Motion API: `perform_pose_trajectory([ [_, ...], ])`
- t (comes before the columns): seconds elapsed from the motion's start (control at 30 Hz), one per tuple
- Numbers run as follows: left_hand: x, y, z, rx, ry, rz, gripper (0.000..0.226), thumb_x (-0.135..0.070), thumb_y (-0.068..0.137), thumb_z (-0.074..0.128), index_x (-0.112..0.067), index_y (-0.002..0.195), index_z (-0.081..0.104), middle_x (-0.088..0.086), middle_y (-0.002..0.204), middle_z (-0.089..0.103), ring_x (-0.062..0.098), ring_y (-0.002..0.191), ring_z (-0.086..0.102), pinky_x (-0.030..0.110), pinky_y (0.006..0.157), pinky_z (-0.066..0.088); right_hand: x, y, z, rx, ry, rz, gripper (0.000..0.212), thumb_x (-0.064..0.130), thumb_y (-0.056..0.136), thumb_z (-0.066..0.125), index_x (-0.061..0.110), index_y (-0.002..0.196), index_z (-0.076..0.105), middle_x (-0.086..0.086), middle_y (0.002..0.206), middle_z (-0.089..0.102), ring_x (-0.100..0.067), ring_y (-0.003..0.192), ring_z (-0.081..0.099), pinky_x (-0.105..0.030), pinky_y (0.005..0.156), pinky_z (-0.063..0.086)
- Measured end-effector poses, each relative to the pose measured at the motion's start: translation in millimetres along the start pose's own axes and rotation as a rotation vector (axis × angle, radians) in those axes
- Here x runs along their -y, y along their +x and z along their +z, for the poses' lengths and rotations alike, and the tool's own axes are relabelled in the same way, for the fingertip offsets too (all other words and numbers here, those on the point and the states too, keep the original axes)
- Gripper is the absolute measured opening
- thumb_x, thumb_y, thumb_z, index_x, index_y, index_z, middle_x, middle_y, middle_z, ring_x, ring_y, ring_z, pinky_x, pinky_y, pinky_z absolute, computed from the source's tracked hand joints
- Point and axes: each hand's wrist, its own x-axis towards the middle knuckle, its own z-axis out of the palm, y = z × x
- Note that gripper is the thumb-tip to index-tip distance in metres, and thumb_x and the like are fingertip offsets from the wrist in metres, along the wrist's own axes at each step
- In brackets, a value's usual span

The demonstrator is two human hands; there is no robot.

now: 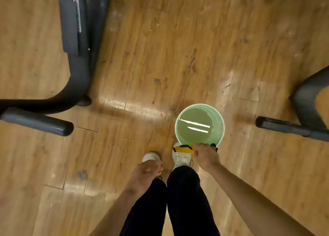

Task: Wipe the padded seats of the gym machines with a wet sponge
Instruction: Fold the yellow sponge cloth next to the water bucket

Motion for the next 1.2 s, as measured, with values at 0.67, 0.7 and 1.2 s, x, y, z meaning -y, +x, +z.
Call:
perform_pose_trajectory([
  [0.67,35.1,-32.0,-15.0,-0.058,-0.225,0.011,0.022,-0.024,0.088,0.063,-0.013,0.106,0.07,0.005,0.101,0.076,0.017,0.098,0.071,0.018,0.077,0.051,13.7,-6.9,-1.9,0.09,0.415,-0.015,0.019,0.027,0.084,0.067,0.014,0.073,0.058,-0.002,0.07,0.056,-0.019,0.069,0.053,-0.032,0.06,0.04],
  [0.7,27.9,-44.3,-11.3,-0.065,-0.252,0.014,0.023,-0.024,0.088,0.062,-0.012,0.107,0.07,0.005,0.101,0.075,0.016,0.097,0.071,0.017,0.077,0.051,22.5,-23.7,-16.6,0.114,0.514,-0.023,0.021,0.026,0.081,0.068,0.01,0.072,0.058,-0.006,0.068,0.056,-0.017,0.067,0.051,-0.033,0.06,0.042],
  [1.2,-62.6,-290.0,-36.7,-0.101,-1.146,0.196,0.028,-0.017,0.096,0.058,-0.004,0.12,0.065,0.013,0.111,0.073,0.024,0.098,0.072,0.032,0.073,0.06,177.8,-303.2,-211.7,0.204,0.601,-0.445,0.038,0.043,0.094,0.051,0.009,0.1,0.066,-0.024,0.097,0.065,-0.038,0.093,0.062,-0.055,0.085,0.051],
])
